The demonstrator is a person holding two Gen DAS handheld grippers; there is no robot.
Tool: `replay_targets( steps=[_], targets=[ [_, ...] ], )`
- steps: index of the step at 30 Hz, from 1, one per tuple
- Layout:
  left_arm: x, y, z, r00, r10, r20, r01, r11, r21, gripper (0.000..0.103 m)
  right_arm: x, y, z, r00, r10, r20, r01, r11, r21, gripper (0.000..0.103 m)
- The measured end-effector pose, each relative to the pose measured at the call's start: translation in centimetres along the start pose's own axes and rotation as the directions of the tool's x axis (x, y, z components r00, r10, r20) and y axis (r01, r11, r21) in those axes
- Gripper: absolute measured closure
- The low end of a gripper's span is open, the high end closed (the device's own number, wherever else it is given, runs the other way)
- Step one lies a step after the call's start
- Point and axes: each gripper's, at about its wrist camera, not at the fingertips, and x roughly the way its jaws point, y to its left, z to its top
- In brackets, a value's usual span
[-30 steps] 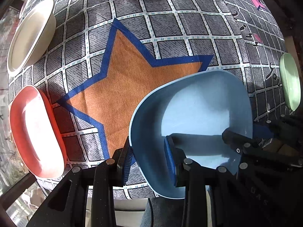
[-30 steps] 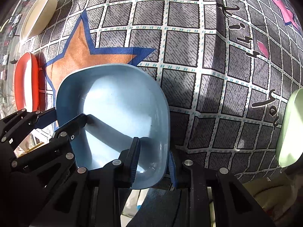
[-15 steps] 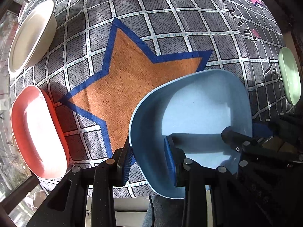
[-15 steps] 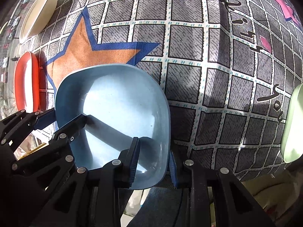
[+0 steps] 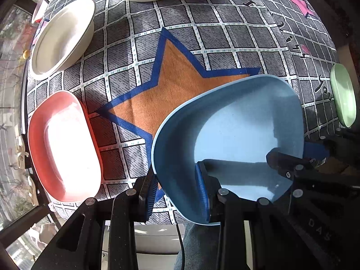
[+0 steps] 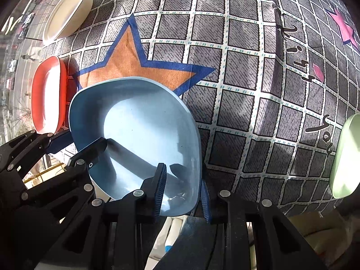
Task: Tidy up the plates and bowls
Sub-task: 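Lift the blue plate with both grippers and carry it over the pink plate, then lower the blue plate onto the pink plate and open both grippers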
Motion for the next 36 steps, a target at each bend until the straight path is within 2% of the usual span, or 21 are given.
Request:
replay_targets(
  steps=[13,24,31,36],
  targets=[
    [-4.1,3.8,-0.7,0.996,0.045,0.078,-0.041,0.998,-0.052,0.067,-2.3,2.6,-1.2,0.999,0.006,0.047,-0.003,0.998,-0.062,0.072],
    [-7.5,11.3,-2.9,0.99,0.092,0.108,-0.072,0.983,-0.171,0.067,-3.1,6.2,-0.3,0.997,0.035,0.068,-0.024,0.989,-0.146,0.072],
    [-9.2,16.8,-4.2,0.986,0.125,0.11,-0.093,0.96,-0.263,0.067,-3.8,10.0,0.9,0.997,0.048,0.066,-0.032,0.974,-0.224,0.072],
    [-11.1,22.5,-4.9,0.981,0.151,0.118,-0.107,0.941,-0.32,0.067,-3.1,12.4,2.3,0.996,0.076,0.045,-0.061,0.962,-0.265,0.072]
  ],
)
